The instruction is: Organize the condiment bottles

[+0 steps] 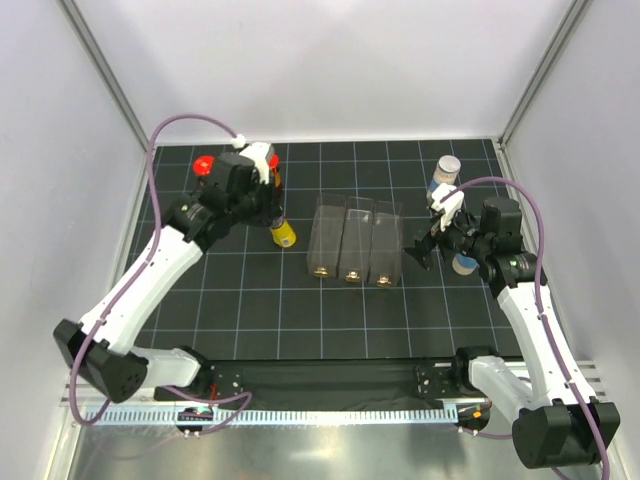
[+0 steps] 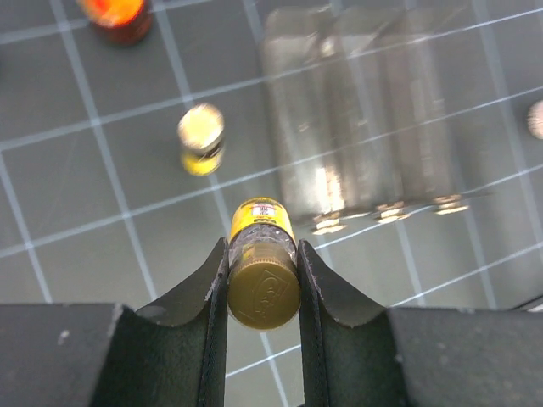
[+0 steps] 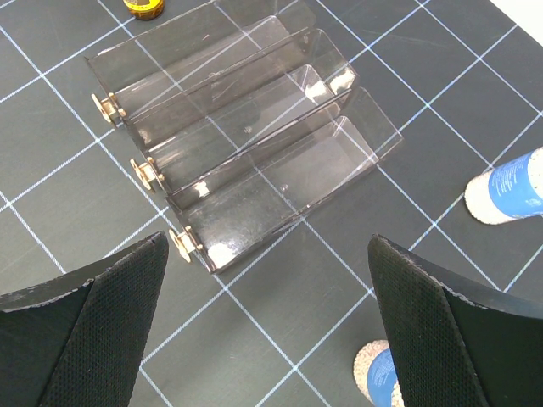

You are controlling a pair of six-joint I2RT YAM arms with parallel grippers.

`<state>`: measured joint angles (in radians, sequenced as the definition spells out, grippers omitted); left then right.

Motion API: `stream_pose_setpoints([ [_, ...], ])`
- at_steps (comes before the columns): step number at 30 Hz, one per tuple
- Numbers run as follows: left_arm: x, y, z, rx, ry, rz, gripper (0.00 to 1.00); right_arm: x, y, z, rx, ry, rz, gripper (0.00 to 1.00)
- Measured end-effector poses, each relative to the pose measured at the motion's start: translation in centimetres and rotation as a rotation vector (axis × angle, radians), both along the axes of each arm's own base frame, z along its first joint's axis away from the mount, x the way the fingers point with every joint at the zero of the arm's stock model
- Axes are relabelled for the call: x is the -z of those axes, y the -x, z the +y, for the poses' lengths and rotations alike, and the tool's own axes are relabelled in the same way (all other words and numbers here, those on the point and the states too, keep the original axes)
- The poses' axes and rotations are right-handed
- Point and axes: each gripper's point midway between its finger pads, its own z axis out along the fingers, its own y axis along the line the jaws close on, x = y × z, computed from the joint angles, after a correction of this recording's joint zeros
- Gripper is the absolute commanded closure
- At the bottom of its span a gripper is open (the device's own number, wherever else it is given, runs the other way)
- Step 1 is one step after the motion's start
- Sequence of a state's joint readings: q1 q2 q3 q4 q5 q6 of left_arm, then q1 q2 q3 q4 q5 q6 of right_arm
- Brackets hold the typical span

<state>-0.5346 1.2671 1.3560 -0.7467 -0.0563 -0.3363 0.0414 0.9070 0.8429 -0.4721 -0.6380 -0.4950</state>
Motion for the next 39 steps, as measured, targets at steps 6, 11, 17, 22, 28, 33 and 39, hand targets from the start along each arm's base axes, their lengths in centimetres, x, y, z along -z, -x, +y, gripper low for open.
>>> stream_pose_setpoints([
  [6,-1.5,-3.3,-4.2,0.066,0.019,-0.001,1.00,0.0,0.0,-0.1,0.005,0.000,0.000,0.00],
  [11,0.6,-6.9,-7.3,0.101,-0.010,0.037,1.00,-0.1,0.0,-0.2,0.006,0.000,-0.005,0.00],
  [17,3.3,-10.8,-10.2,0.126,-0.060,0.064,1.00,-0.3,0.0,-0.4,0.013,-0.001,-0.014,0.00],
  [22,4.5,-13.2,-11.5,0.133,-0.087,0.058,1.00,-0.5,0.0,-0.6,0.020,-0.001,-0.019,0.00],
  [28,5.4,-14.5,-12.3,0.135,-0.103,0.057,1.00,-0.6,0.0,-0.7,0.024,-0.001,-0.023,0.00],
  [33,6.9,-15.1,-12.9,0.145,-0.128,0.070,1.00,-0.6,0.0,-0.7,0.024,-0.001,-0.022,0.00],
  [39,9.2,-15.5,-13.1,0.143,-0.161,0.099,1.00,-0.5,0.1,-0.7,0.024,0.000,-0.021,0.00],
])
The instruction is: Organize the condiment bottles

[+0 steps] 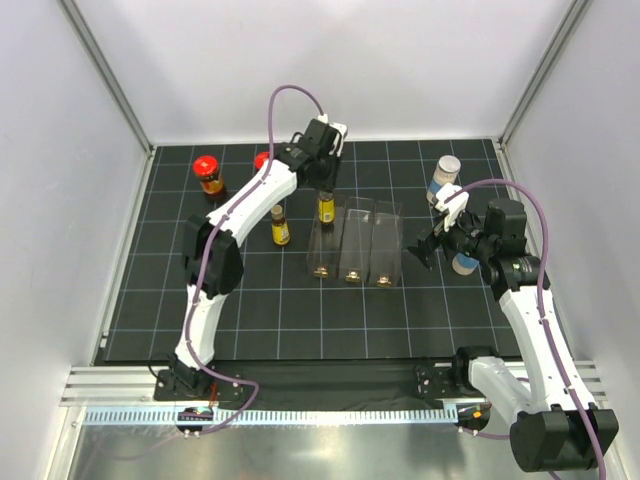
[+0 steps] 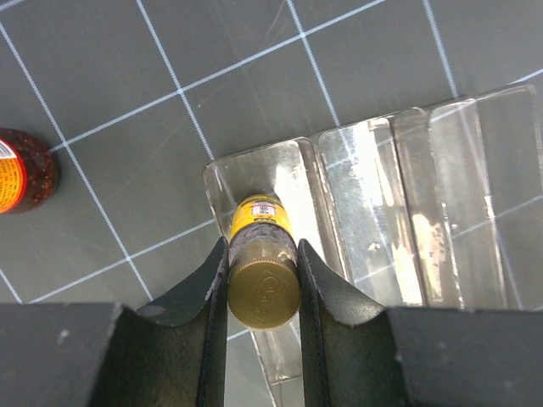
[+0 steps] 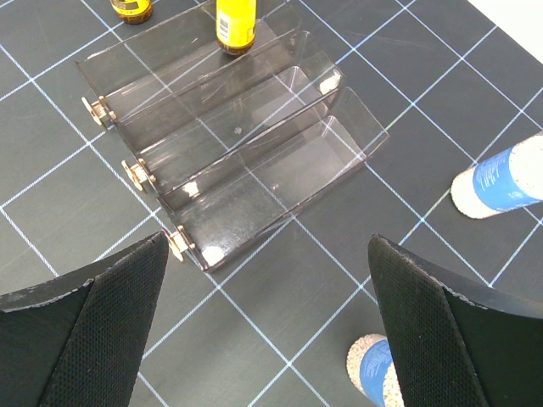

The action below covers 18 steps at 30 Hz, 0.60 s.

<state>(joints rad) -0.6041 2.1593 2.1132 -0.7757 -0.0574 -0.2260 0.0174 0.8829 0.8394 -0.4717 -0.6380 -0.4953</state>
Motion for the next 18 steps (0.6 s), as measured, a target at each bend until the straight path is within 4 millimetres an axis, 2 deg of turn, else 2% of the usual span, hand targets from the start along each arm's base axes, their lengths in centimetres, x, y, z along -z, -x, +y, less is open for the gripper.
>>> stream_pose_setpoints([
  [6,1.6,-0.2,0.0,-0.004,-0.032,0.013,0.98,0.0,0.0,0.0,0.000,0.000,0.000,0.00],
  [9,2.0,-0.3,0.0,-0.005,-0.038,0.017,0.91,0.0,0.0,0.0,0.000,0.000,0.000,0.00],
  [12,1.9,-0.4,0.0,-0.007,-0.036,0.011,0.79,0.0,0.0,0.0,0.000,0.000,0.000,0.00],
  [13,1.9,-0.4,-0.1,-0.007,-0.036,0.009,0.69,0.0,0.0,0.0,0.000,0.000,0.000,0.00],
  [15,1.9,-0.4,-0.1,-0.006,-0.039,0.007,0.59,0.0,0.0,0.0,0.000,0.000,0.000,0.00],
  [16,1.9,-0.4,-0.1,-0.004,-0.040,0.005,0.51,0.0,0.0,0.0,0.000,0.000,0.000,0.00],
  [18,1.7,-0.5,-0.3,0.001,-0.041,-0.007,0.45,0.0,0.0,0.0,0.000,0.000,0.000,0.00],
])
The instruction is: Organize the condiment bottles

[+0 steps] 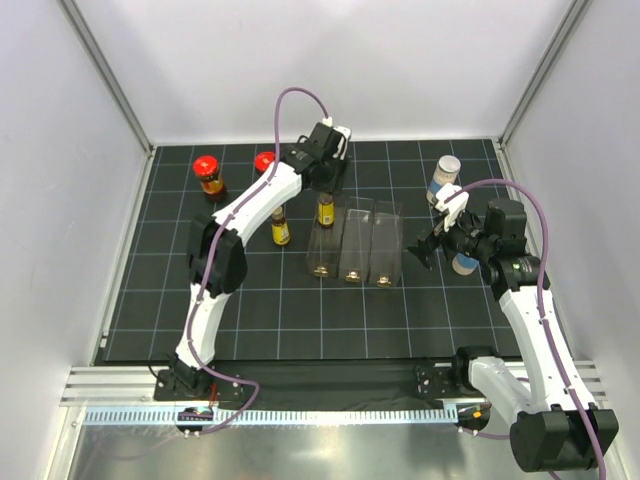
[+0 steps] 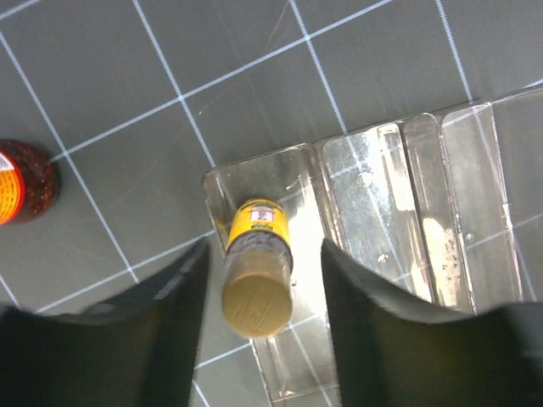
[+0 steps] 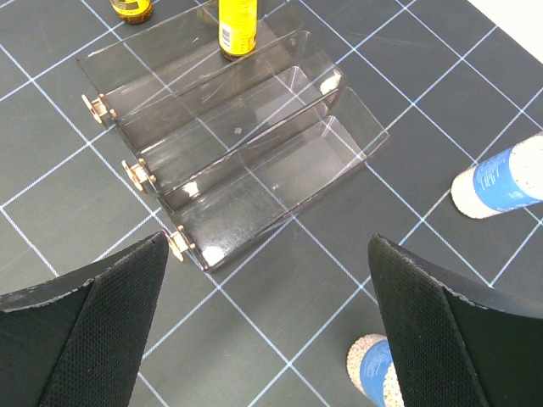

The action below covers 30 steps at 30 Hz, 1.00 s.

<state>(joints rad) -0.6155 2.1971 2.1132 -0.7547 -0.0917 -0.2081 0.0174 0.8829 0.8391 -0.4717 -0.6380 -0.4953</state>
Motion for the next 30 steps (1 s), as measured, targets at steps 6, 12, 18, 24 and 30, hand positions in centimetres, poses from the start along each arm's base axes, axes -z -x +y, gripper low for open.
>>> stream_pose_setpoints([
  [6,-0.4,0.2,-0.8,0.016,-0.002,-0.023,0.26,0.0,-0.3,-0.8,0.028,0.000,0.001,0.00],
  [12,-2.6,1.3,-0.5,0.021,0.018,-0.061,0.21,0.1,-0.2,-0.8,0.028,0.001,0.001,0.00],
  [18,-8.8,4.2,2.2,0.001,0.077,-0.169,0.16,0.1,-0.3,-0.8,0.027,0.002,0.000,0.00],
  [24,-12.8,8.1,6.1,-0.073,0.144,-0.261,0.15,0.1,-0.3,-0.9,0.031,0.003,0.001,0.00],
  [30,-10.2,10.5,9.9,-0.203,0.117,-0.244,0.15,0.2,-0.3,-0.9,0.031,0.003,0.001,0.00],
])
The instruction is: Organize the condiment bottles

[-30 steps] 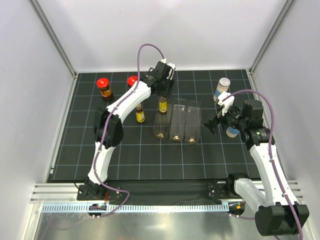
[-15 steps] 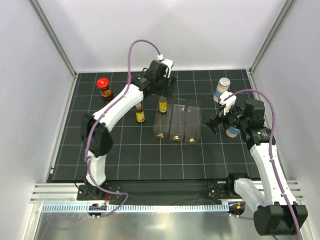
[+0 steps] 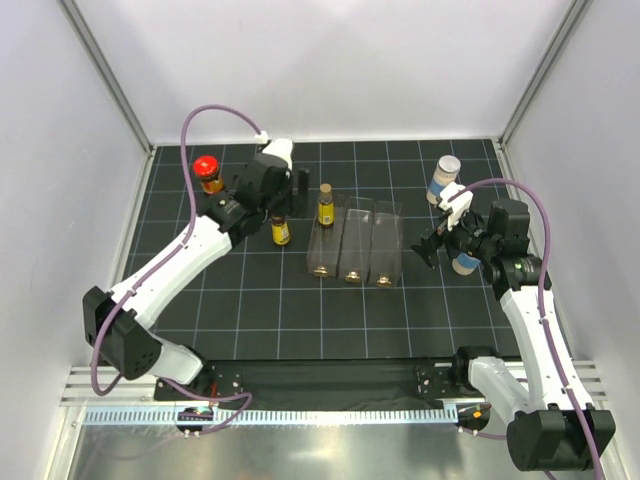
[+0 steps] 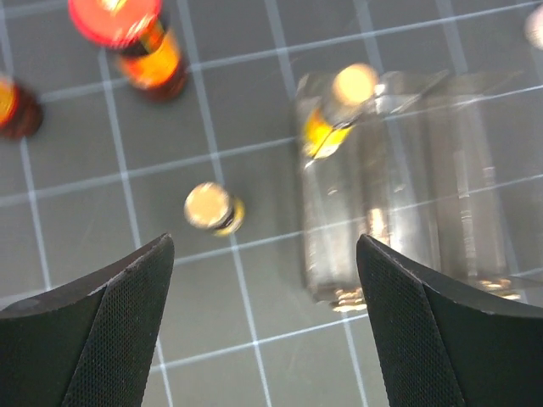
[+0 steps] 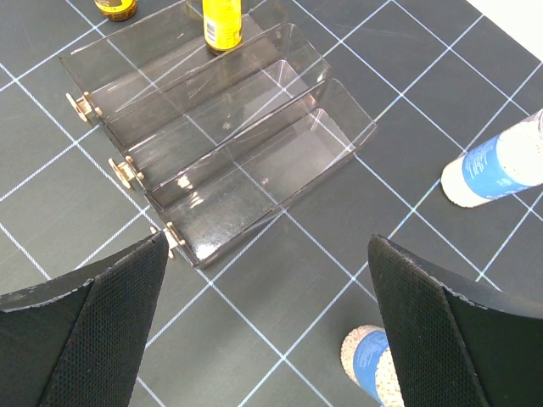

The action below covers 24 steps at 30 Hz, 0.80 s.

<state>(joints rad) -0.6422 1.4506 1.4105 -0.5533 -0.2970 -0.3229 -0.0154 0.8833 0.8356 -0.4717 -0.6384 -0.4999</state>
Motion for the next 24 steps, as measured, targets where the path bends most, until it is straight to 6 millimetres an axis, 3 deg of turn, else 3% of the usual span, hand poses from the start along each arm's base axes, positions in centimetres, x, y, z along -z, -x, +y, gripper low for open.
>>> stream_pose_setpoints([
  [5,2.8,0.9,2.4,-0.100,-0.016,0.046,0.15,0.0,0.0,0.0,0.002,0.000,0.000,0.00],
  [11,4.4,0.2,4.2,-0.176,-0.010,0.081,0.18,0.0,0.0,-0.1,0.002,0.000,0.000,0.00],
  [24,9.5,-4.0,3.3,-0.210,-0.030,0.192,0.29,0.0,-0.1,-0.2,0.008,0.000,0.000,0.00],
])
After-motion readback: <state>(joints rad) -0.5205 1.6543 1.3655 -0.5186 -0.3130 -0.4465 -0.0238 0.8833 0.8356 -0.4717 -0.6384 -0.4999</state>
